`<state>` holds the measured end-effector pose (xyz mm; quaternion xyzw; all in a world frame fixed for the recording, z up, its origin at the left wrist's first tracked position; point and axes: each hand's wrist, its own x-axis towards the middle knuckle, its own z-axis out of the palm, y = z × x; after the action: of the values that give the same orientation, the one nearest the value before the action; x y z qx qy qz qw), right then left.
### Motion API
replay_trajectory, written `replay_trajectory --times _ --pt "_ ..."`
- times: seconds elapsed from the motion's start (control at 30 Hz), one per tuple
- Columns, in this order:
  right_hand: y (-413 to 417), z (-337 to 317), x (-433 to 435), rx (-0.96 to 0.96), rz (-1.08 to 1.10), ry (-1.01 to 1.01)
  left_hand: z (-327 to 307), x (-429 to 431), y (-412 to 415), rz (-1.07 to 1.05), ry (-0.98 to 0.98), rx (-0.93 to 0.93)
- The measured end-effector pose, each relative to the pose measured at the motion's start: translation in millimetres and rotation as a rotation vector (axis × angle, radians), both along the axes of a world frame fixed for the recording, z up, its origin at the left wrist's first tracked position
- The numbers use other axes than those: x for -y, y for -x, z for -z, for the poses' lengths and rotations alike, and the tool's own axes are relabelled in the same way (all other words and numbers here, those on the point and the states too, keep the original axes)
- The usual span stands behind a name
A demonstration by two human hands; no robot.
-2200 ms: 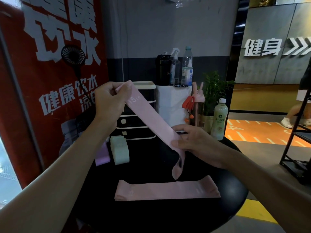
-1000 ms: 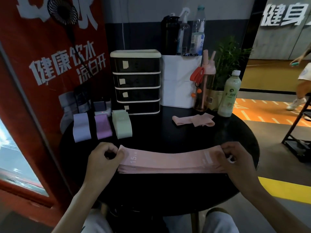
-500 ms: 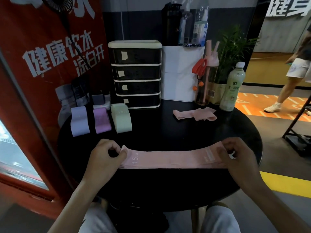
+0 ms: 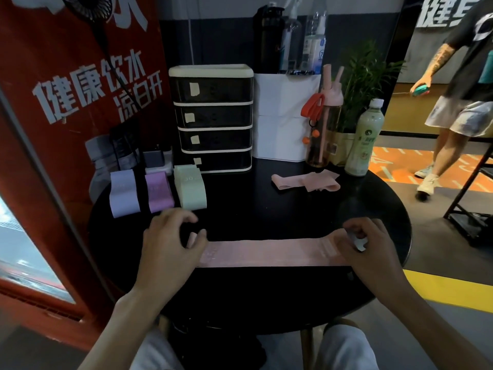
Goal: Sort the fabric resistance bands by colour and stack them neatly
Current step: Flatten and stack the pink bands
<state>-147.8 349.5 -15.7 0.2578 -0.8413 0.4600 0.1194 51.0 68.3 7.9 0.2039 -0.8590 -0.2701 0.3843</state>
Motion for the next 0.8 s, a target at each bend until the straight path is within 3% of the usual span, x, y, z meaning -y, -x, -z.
replay_trajectory --times 0.1,0.23,0.33,0.6,0.8 --pt "0.4 -0.4 -0.6 0.003 -0.02 -0.024 -14.4 -28.0 17.7 0.204 0.206 0.038" --pt "-0.5 -1.7 -0.9 0.01 -0.039 -0.061 -18.1 -59.5 57.6 0.392 0.193 0.265" --pt "-0.7 -2.2 -0.2 0.002 -0.037 -0.099 -9.3 -64.5 76.7 0.434 0.185 0.347" --pt "9.2 -4.7 -2.2 0.049 -0.09 -0.17 8.8 -64.7 76.6 0.5 0.052 0.321" --pt "58.6 -37.8 25.5 0.108 -0.157 -0.056 11.2 -62.8 78.6 0.491 0.081 0.356"
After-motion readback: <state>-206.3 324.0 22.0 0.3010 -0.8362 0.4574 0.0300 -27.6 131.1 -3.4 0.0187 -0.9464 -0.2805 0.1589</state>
